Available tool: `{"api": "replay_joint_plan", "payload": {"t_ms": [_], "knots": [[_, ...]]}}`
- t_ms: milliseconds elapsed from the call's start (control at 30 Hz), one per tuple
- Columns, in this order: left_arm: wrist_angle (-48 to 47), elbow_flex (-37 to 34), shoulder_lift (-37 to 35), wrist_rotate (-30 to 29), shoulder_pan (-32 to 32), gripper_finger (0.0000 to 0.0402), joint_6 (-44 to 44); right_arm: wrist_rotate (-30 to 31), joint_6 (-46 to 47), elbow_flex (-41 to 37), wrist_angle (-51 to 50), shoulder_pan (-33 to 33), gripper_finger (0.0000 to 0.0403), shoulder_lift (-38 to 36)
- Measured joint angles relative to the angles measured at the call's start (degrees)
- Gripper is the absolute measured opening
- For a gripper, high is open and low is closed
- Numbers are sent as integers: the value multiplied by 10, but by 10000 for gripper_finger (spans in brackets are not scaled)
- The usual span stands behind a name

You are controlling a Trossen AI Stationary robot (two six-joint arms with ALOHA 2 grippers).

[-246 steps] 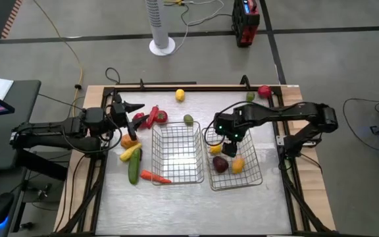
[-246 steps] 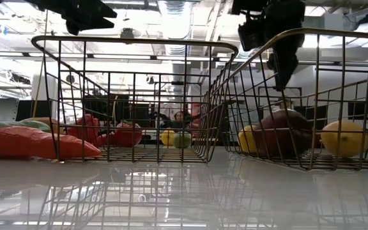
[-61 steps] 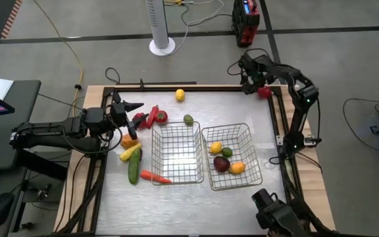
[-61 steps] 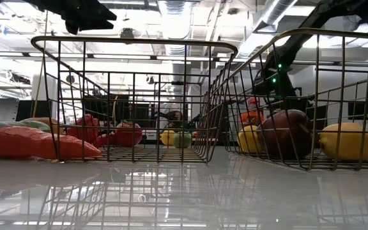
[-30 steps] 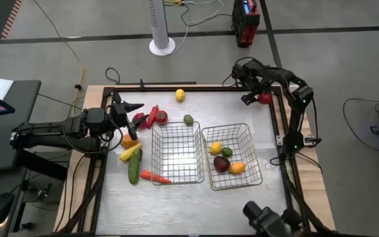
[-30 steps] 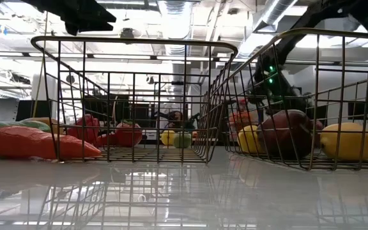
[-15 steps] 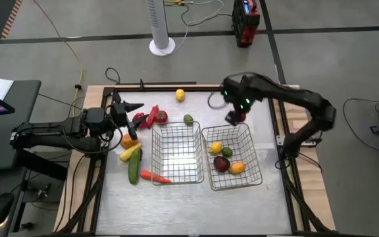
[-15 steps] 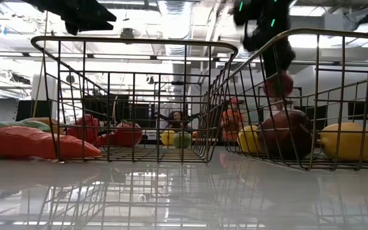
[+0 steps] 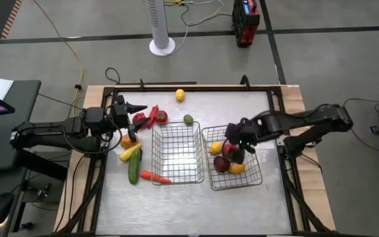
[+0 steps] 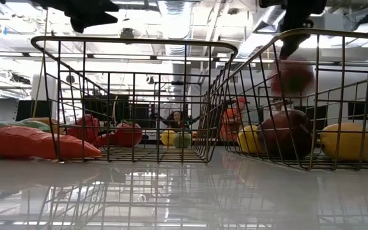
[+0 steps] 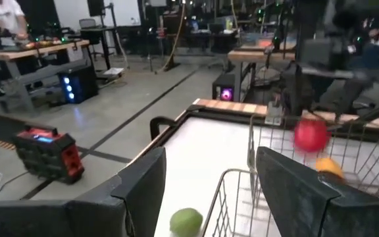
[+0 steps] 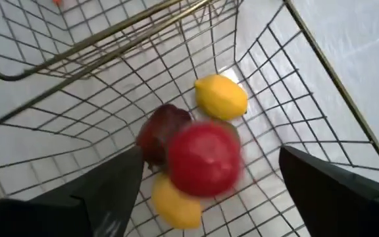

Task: Sort produce into baskets
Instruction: Put the top tomato into the right wire basket, then put the red bell pepper into the left wire basket

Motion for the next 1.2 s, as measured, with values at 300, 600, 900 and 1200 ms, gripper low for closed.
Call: {"api": "replay_joint_plan", "payload": {"t_ms": [300,600,900,1200], "knots": [[10,0,89,-158,0,224,-61,164,-12,-58,24,68,390,-65],[-251,0,163,-179,29,224,-199,163,-64,-206,223,61,388,-181],[-354,-16,122,-141,73,224,-206,178,-130,-214,271,63,388,-180],[-261,-47,119,-118,120,240,-180,180,-156,-214,302,63,388,-176]]}}
